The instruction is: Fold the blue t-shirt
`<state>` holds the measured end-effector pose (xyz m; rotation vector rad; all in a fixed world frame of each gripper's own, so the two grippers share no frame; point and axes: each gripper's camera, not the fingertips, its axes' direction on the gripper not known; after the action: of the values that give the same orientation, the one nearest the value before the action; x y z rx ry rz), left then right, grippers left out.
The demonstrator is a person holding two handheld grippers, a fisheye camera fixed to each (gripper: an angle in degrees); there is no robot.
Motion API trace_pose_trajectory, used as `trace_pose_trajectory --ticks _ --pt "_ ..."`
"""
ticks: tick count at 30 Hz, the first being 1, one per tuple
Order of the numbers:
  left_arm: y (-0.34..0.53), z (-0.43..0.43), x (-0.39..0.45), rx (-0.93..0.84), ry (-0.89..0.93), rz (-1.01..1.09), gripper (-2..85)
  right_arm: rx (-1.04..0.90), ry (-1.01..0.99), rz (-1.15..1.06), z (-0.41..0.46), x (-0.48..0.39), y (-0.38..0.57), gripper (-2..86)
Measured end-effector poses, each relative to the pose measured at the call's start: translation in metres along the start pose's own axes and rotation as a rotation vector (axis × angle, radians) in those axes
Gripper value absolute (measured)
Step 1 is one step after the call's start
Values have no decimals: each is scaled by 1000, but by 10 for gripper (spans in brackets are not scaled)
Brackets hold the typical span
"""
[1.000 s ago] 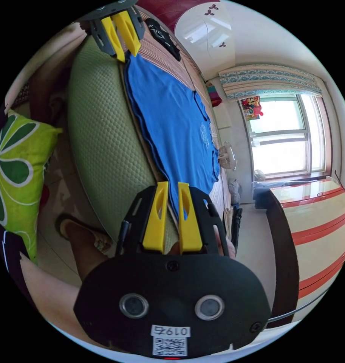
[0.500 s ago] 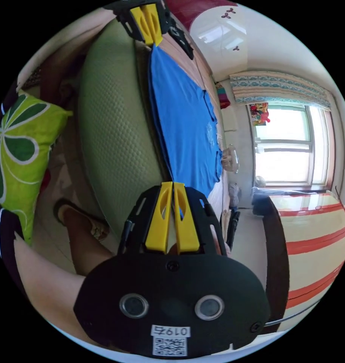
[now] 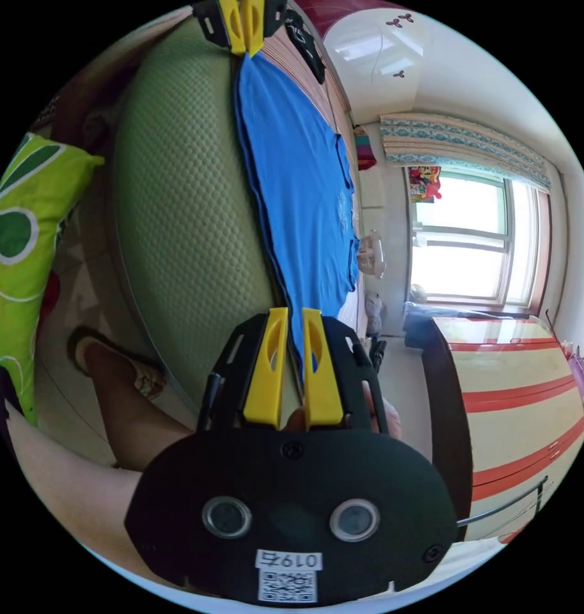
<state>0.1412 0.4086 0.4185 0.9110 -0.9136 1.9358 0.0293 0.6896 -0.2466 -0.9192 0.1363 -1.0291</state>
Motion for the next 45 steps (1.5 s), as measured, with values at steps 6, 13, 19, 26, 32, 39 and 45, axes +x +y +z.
trace_pose_trajectory --ticks 6,13,19,26,32,39,45 --pt "2 3 -6 6 3 -11 4 -97 18 35 10 17 15 58" --pt "6 13 -23 -7 11 -31 5 -149 52 32 18 40 28 -1" --pt "15 26 -40 -30 2 -49 5 -110 36 -43 10 48 39 -7" --pt "29 39 -67 -26 6 -62 5 -146 52 27 15 87 55 41" --pt "46 56 -99 -29 21 -75 5 -186 17 32 19 122 77 -4" --pt "73 83 -148 -33 78 -118 4 -148 -31 17 17 158 108 0" --pt "109 100 -197 -35 92 -116 5 -97 -106 35 14 203 145 12"
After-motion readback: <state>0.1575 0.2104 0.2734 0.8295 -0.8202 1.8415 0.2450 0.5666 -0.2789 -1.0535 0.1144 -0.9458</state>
